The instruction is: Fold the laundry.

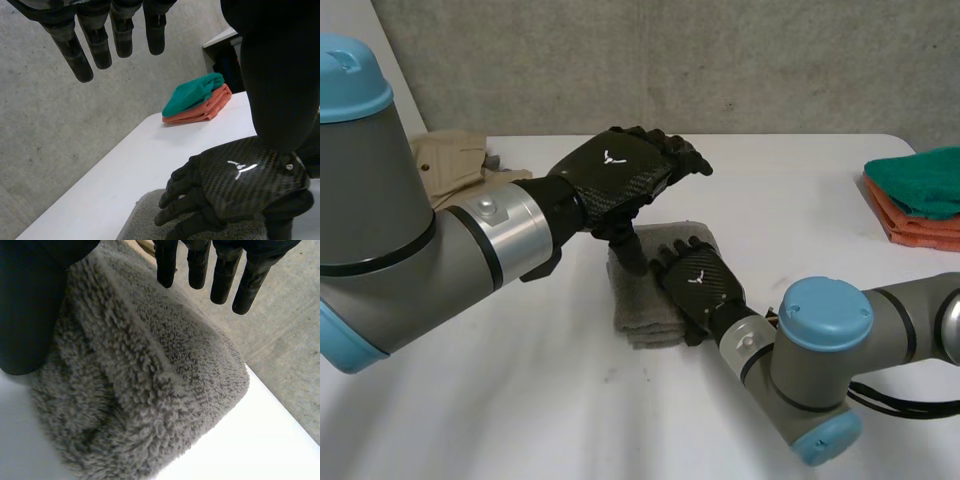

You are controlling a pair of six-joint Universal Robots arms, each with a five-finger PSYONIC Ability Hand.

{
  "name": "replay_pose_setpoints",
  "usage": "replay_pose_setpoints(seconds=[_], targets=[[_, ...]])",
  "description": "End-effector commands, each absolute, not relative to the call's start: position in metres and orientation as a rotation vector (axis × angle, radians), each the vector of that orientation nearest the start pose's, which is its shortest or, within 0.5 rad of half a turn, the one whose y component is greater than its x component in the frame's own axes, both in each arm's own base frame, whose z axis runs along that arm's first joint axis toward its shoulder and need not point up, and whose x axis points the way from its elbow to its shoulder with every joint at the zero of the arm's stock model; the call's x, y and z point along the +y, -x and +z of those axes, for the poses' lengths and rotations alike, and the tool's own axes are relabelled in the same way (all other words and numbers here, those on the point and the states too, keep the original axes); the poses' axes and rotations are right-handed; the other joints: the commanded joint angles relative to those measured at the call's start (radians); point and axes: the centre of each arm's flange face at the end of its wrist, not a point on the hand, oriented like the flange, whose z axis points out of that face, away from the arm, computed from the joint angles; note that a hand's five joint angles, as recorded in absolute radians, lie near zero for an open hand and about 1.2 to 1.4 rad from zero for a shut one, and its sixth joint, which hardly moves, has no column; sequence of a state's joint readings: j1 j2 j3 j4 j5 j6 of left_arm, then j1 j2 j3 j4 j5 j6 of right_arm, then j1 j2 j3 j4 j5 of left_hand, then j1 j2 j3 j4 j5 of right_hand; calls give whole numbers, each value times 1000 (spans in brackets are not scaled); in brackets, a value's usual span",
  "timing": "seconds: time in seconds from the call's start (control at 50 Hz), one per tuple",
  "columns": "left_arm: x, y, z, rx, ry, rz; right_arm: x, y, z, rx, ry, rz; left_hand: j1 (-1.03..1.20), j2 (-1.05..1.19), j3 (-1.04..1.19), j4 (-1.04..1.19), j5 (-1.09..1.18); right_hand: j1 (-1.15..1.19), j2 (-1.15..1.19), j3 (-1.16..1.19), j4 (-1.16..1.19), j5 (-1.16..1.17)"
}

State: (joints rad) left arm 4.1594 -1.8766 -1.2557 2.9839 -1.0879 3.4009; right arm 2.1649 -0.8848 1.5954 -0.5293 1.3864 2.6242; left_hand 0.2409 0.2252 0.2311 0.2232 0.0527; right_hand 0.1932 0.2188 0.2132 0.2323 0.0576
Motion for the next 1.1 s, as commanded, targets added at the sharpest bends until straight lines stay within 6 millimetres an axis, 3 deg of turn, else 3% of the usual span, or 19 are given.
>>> replay_pose_setpoints(seconds=[0.02, 0.24, 0.32, 0.44, 0.6, 0.76, 0.92, 1.1], targets=[[-210, 334, 290, -1653, 1167, 1621, -251, -346, 104, 1820, 1332, -1919, 31, 47, 41, 49, 45, -19, -44, -39, -58, -58], [-211, 334, 289, -1657, 1162, 1617, -270, -359, 104, 1785, 1312, -1959, 31, 47, 41, 49, 45, 159, 133, 139, 120, 120], [-210, 334, 290, -1654, 1163, 1618, -275, -364, 100, 1780, 1321, -1943, 31, 47, 41, 49, 45, 505, 479, 485, 466, 466], [-211, 334, 290, -1656, 1160, 1618, -283, -370, 95, 1796, 1335, -1901, 34, 50, 44, 52, 48, 1202, 1177, 1182, 1163, 1163], [-211, 333, 290, -1664, 1134, 1605, -287, -365, 112, 1794, 1323, -1909, 34, 50, 44, 52, 48, 1203, 1178, 1183, 1164, 1164], [-212, 332, 291, -1666, 1129, 1607, -336, -309, 137, 1866, 1228, -2058, 37, 53, 47, 55, 51, 1203, 1178, 1183, 1164, 1164], [-212, 333, 292, -1662, 1130, 1609, -387, -264, 154, 1718, 1209, -2216, 37, 53, 47, 55, 51, 1203, 1178, 1183, 1164, 1164], [-212, 332, 292, -1665, 1129, 1608, -449, -227, 230, 1348, 1125, -2588, 37, 53, 47, 55, 51, 1203, 1178, 1183, 1164, 1164]])
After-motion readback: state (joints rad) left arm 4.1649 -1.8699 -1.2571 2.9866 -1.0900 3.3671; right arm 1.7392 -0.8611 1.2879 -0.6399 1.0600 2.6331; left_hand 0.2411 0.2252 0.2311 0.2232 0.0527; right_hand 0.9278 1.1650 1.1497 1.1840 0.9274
